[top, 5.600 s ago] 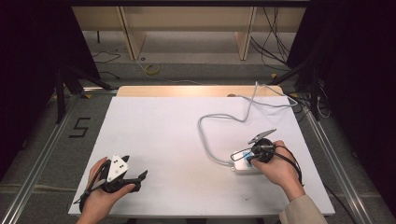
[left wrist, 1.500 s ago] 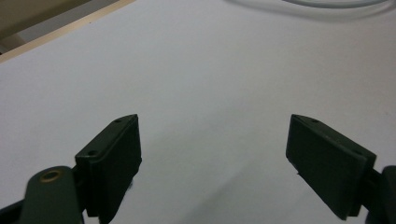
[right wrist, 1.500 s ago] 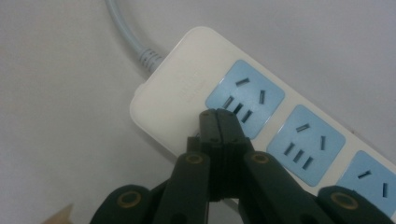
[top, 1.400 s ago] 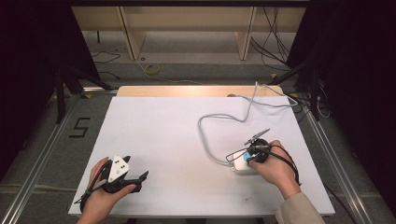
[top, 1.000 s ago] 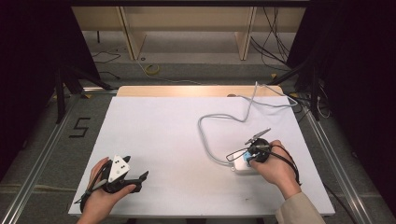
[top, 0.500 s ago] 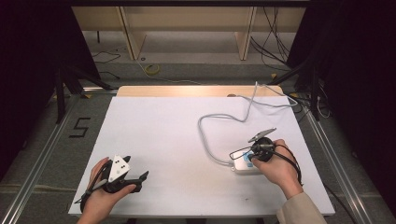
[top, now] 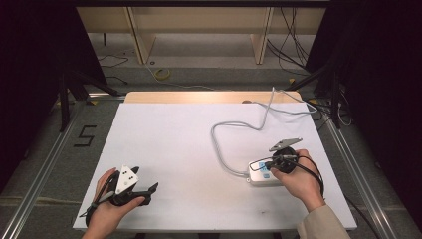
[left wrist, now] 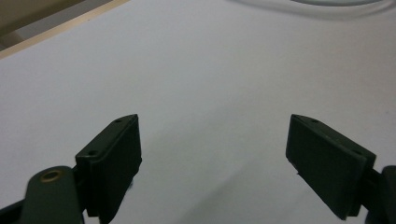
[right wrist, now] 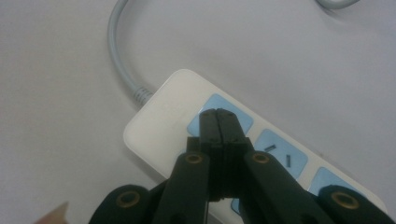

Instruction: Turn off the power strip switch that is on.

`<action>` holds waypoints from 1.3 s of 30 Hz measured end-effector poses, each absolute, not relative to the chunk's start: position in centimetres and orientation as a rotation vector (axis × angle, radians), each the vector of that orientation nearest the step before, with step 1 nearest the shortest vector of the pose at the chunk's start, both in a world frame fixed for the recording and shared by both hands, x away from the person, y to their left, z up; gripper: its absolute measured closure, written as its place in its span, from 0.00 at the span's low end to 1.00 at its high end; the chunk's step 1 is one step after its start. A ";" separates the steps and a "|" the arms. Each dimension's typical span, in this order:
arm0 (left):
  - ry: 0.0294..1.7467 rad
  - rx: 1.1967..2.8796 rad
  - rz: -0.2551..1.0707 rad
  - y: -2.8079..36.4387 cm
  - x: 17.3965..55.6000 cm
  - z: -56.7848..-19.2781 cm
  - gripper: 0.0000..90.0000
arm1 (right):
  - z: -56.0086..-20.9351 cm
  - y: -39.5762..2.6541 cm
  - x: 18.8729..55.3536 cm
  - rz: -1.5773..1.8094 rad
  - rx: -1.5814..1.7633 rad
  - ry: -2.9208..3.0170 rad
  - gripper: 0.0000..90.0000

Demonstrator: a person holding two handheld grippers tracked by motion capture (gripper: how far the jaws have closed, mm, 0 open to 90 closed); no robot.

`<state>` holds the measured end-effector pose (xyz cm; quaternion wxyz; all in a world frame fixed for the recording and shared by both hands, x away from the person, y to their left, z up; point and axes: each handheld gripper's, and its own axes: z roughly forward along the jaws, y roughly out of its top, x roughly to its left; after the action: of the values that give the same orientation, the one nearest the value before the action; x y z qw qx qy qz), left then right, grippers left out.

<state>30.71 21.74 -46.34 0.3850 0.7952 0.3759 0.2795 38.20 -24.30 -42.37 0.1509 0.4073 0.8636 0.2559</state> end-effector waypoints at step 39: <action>0.964 2.033 0.692 21.8 30.7 -46.5 0.20 | -43.3 -28.1 35.3 1.100 1.001 2.292 0.67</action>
<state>30.68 21.75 -46.55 0.3838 0.7974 0.3783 0.2715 35.32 -28.07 -43.34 0.2034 0.3586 0.8213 0.3942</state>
